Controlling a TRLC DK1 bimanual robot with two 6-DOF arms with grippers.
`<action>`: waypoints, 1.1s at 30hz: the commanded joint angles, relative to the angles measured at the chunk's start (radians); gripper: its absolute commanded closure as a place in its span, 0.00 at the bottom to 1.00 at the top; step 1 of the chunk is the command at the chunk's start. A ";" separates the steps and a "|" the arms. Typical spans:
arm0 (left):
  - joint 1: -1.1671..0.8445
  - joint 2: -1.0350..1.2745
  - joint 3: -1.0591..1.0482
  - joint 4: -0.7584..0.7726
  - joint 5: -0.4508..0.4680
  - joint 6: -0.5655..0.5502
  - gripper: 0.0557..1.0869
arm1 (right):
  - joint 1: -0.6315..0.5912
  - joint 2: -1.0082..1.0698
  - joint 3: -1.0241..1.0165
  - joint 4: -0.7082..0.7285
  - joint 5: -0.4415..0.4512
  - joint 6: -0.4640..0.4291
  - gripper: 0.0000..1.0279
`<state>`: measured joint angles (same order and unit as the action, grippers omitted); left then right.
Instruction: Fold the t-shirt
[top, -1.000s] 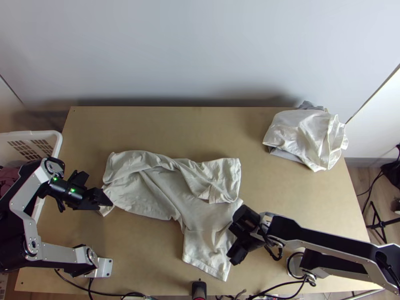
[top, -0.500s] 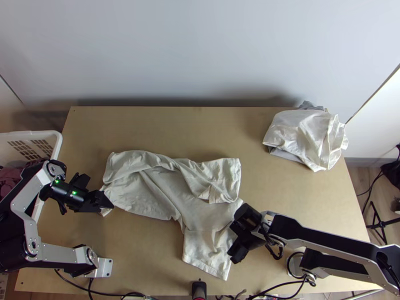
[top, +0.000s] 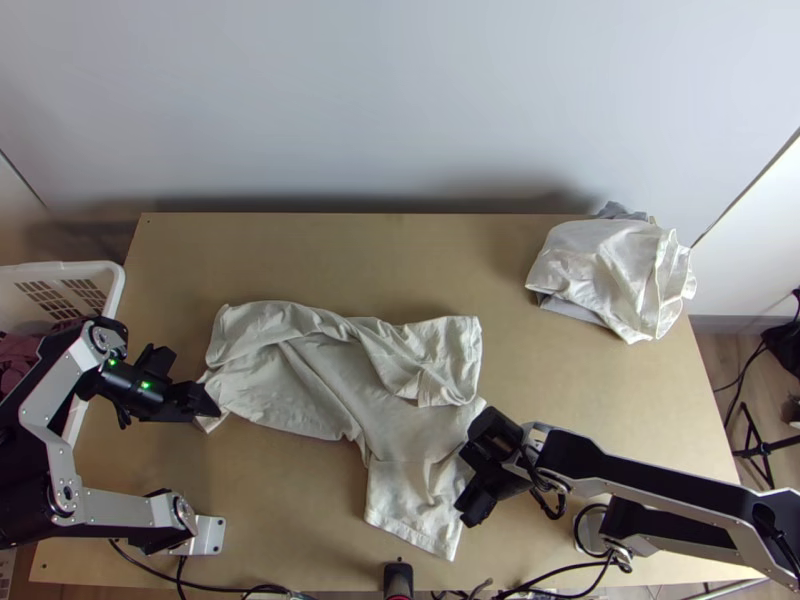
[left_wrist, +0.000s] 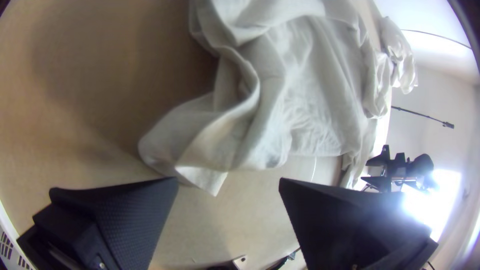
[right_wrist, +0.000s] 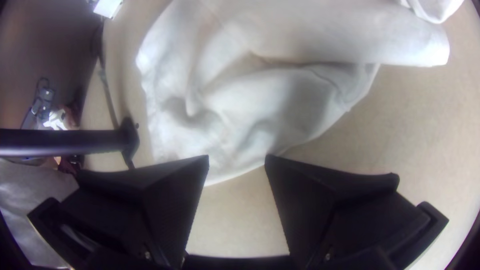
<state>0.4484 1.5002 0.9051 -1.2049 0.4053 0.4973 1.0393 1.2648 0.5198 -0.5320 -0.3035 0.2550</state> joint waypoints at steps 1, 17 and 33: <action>0.001 -0.008 -0.031 0.057 -0.026 -0.040 0.05 | 0.002 0.002 0.005 0.006 0.001 0.004 0.44; -0.103 -0.009 -0.124 0.281 0.000 -0.309 0.91 | 0.011 0.050 0.051 0.032 0.053 0.030 0.94; -0.088 -0.028 -0.120 0.242 0.000 -0.286 0.90 | 0.034 0.001 0.046 0.041 0.104 0.058 0.97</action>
<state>0.3538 1.4765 0.7826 -0.9398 0.4061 0.2085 1.0744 1.2903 0.5636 -0.4973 -0.2008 0.3023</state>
